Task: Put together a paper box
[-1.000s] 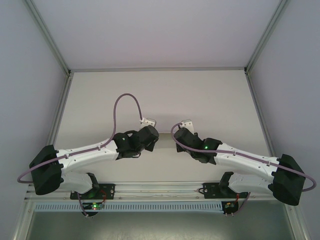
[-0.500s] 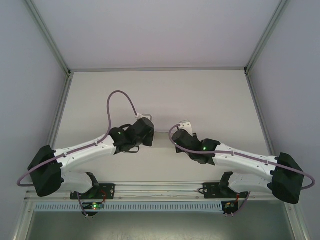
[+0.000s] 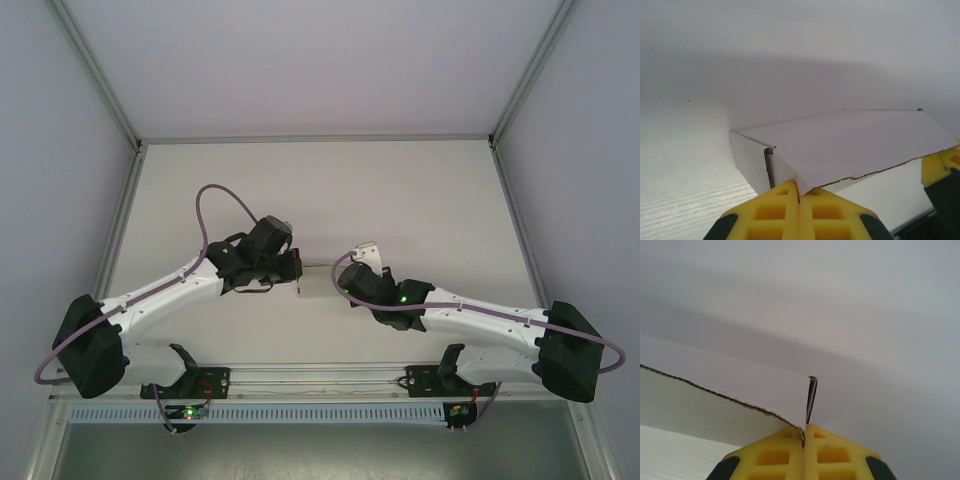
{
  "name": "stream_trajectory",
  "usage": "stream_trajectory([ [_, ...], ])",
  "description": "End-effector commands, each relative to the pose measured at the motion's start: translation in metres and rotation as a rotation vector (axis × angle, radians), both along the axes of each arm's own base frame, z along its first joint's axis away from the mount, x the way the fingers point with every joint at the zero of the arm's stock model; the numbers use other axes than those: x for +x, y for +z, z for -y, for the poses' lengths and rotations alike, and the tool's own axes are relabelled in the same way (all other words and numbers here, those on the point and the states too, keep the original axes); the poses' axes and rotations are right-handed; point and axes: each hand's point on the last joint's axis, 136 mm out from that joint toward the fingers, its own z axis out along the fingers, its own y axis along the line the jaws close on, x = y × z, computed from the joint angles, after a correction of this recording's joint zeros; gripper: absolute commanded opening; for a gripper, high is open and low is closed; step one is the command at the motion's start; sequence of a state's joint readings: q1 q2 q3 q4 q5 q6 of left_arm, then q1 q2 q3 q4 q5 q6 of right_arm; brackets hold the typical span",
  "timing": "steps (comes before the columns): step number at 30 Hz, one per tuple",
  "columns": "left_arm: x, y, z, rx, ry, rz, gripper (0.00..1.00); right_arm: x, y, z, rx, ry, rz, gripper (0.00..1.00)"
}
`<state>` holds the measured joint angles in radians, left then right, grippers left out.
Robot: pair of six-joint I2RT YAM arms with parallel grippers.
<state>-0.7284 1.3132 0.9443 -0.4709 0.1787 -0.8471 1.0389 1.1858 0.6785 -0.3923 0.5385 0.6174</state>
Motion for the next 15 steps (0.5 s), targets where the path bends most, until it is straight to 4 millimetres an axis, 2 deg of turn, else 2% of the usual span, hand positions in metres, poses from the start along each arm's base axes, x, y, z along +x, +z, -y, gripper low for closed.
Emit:
stream_trajectory([
  [1,0.003,0.031,0.02,-0.129,-0.028,-0.028,0.0,-0.035,-0.051,0.02,-0.154,0.075,-0.191,0.0],
  [4,0.009,0.032,0.008,-0.069,-0.004,0.021,0.0,-0.035,-0.05,0.02,-0.154,0.075,-0.187,0.0],
  [6,0.009,0.024,-0.004,-0.005,0.011,0.043,0.0,-0.034,-0.049,0.022,-0.156,0.072,-0.182,0.0],
  [11,0.005,-0.015,-0.018,0.114,-0.032,0.149,0.0,-0.034,-0.049,0.024,-0.146,0.063,-0.165,0.0],
  [15,-0.004,-0.033,-0.024,0.203,-0.067,0.212,0.0,-0.034,-0.046,0.026,-0.149,0.061,-0.166,0.0],
])
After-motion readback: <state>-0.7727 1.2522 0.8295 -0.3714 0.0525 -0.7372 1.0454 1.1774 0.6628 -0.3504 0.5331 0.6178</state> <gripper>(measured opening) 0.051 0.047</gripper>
